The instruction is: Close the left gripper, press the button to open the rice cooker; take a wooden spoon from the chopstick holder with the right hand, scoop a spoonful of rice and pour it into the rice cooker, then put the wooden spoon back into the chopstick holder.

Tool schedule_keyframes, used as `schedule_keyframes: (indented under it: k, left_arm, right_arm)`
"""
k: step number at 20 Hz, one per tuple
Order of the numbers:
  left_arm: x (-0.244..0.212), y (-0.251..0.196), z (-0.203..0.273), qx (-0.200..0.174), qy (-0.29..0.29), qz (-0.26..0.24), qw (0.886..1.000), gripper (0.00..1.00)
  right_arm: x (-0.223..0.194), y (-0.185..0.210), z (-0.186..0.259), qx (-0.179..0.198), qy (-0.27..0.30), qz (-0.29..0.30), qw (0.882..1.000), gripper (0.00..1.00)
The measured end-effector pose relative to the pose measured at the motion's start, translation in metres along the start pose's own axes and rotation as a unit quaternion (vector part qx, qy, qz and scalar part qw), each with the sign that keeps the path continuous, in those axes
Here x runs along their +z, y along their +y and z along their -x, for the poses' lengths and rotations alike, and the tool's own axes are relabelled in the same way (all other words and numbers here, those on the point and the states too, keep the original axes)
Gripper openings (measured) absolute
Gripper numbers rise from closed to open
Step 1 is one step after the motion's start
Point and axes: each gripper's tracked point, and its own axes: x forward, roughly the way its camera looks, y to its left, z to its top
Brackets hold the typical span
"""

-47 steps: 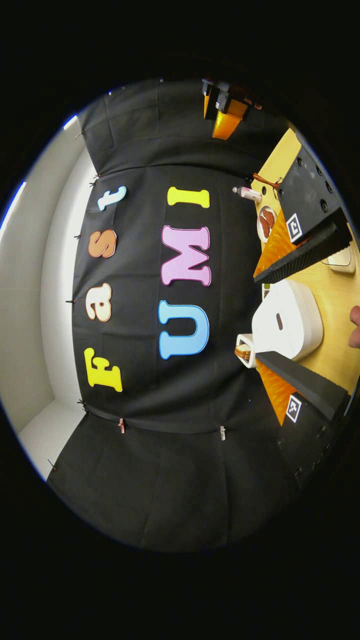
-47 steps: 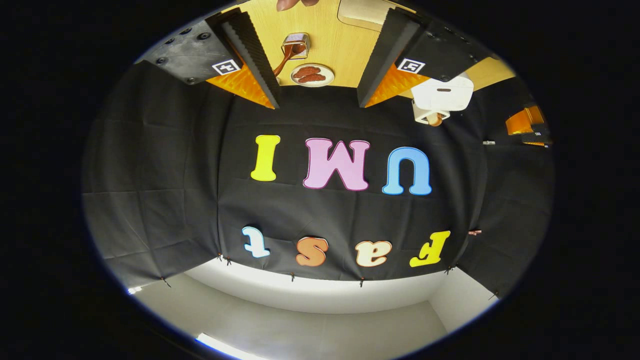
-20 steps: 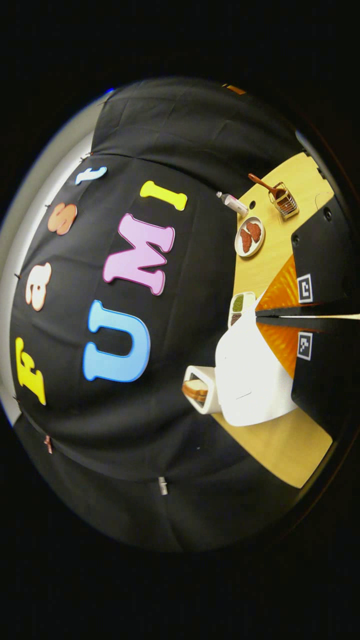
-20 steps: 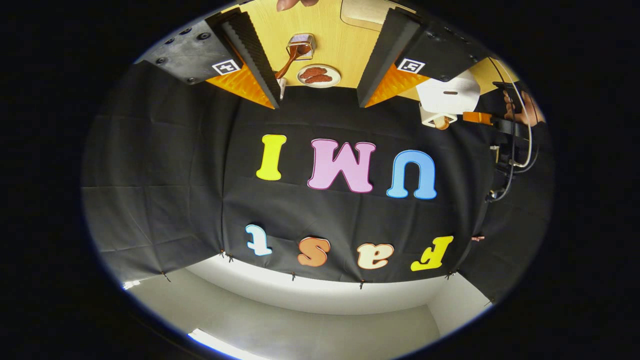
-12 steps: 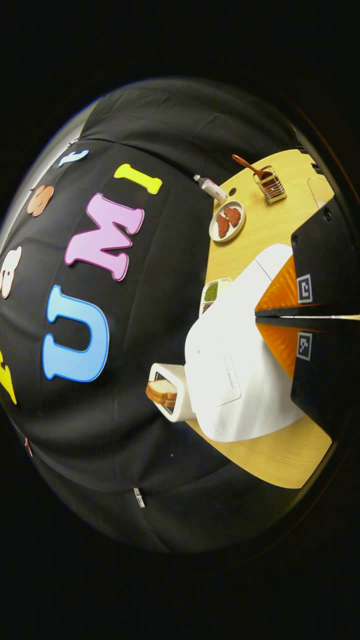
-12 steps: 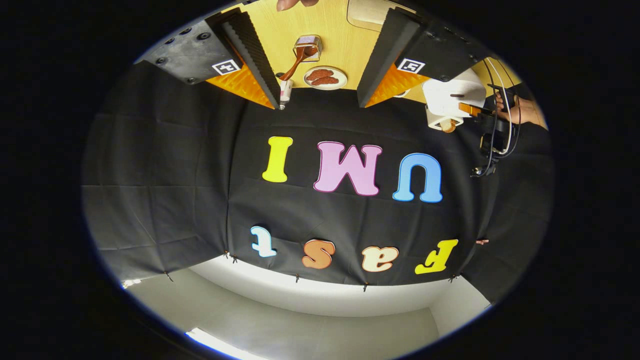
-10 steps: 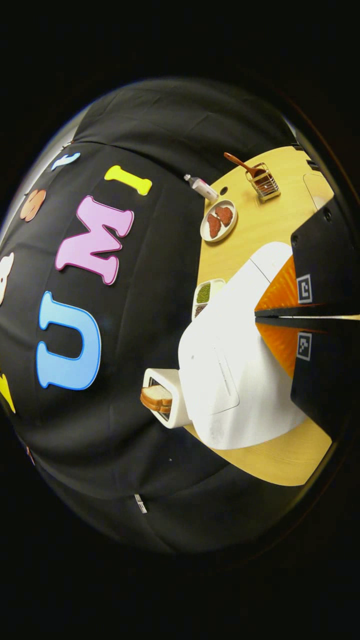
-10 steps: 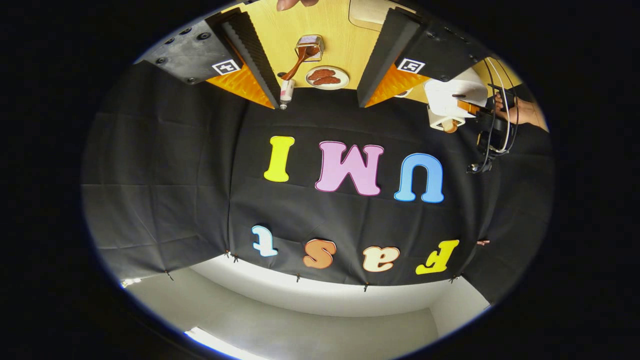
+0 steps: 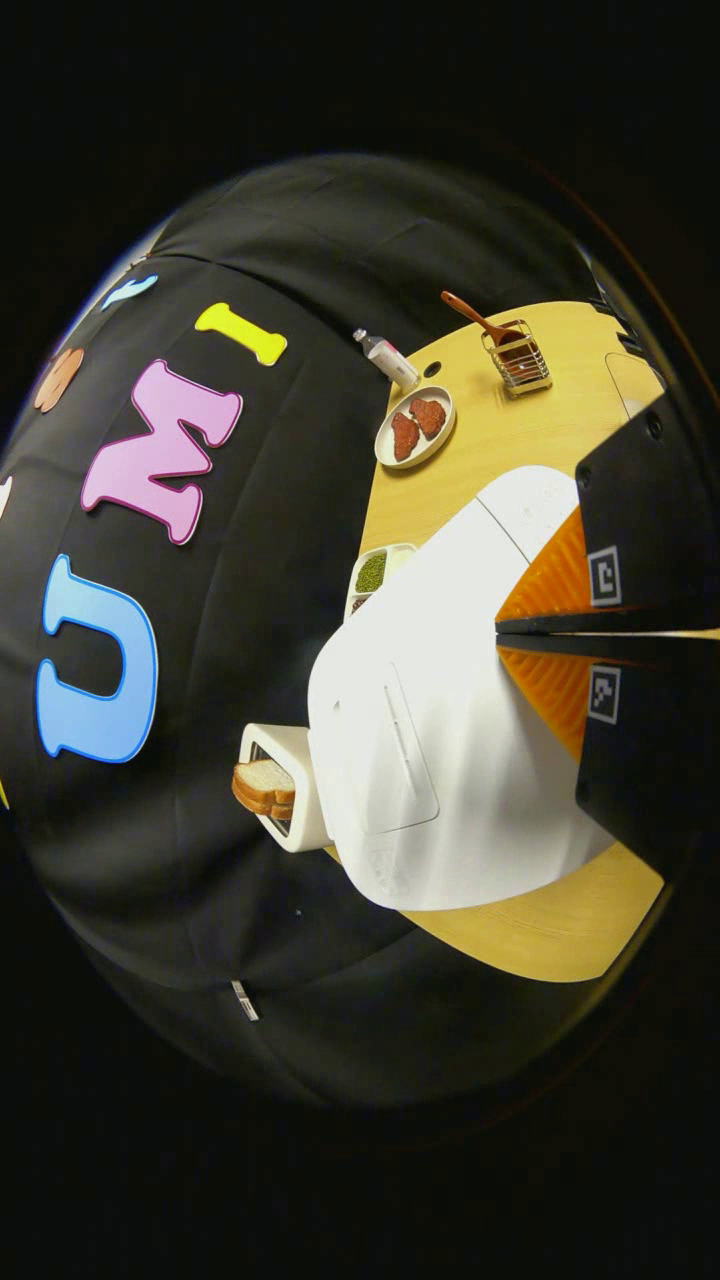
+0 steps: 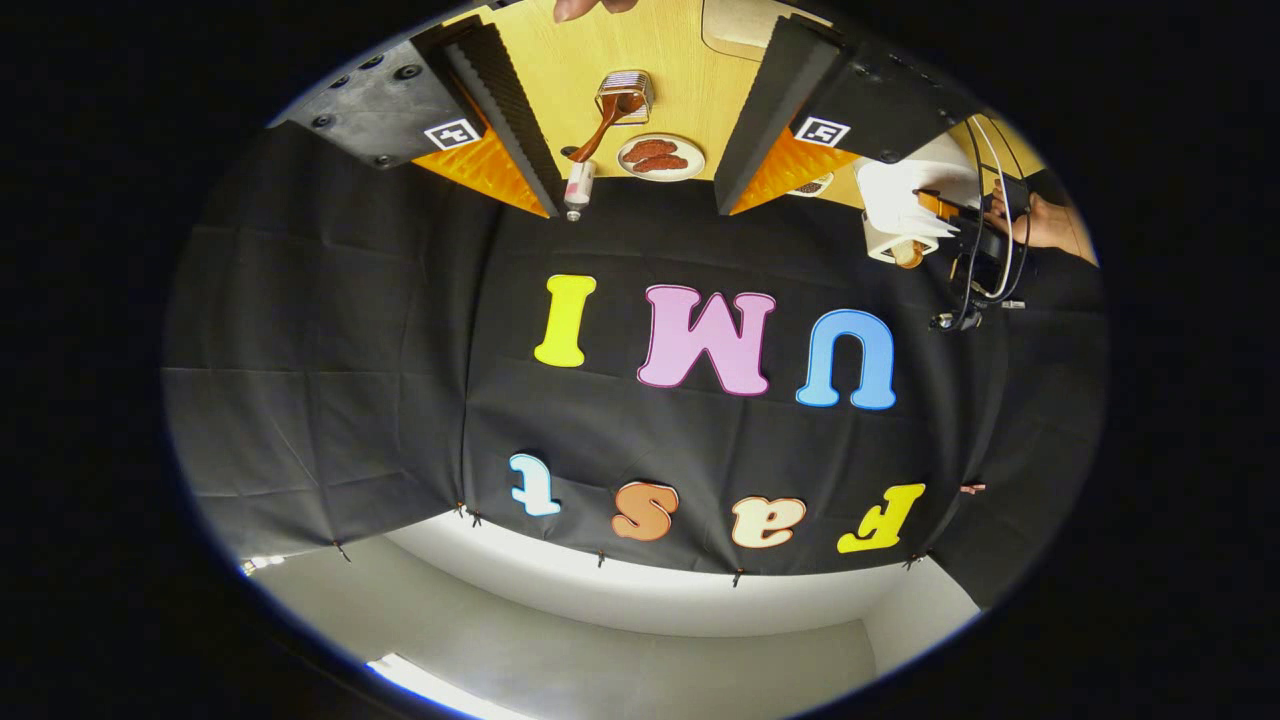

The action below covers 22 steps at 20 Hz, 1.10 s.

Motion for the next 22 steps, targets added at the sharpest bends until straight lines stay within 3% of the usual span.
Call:
schedule_keyframes:
  k: [5, 10, 13, 17, 19, 22]
  left_arm:
    - [0.007, -0.001, -0.001, -0.002, -0.009, 0.004, 1.000, 0.08]
    - [0.039, -0.004, 0.023, -0.016, -0.092, 0.002, 0.996, 0.07]
    - [0.075, -0.002, 0.047, -0.002, -0.168, -0.012, 0.986, 0.08]
    - [0.119, 0.004, 0.087, 0.027, -0.264, -0.021, 0.964, 0.11]
    - [0.133, 0.006, 0.106, 0.033, -0.296, -0.020, 0.954, 0.10]
    - [0.134, 0.002, 0.126, 0.027, -0.316, -0.013, 0.948, 0.11]
  right_arm:
    - [-0.004, 0.002, 0.000, 0.002, 0.003, -0.004, 1.000, 0.98]
    - [-0.004, -0.004, -0.001, -0.002, 0.003, -0.010, 1.000, 0.97]
    - [-0.006, -0.004, 0.001, -0.002, 0.005, -0.012, 1.000, 0.98]
    - [-0.006, -0.004, 0.005, -0.001, 0.004, -0.009, 1.000, 0.98]
    - [-0.007, -0.006, 0.008, -0.002, 0.005, -0.009, 1.000, 0.97]
    - [-0.007, -0.007, 0.008, -0.002, 0.006, -0.011, 1.000, 0.98]
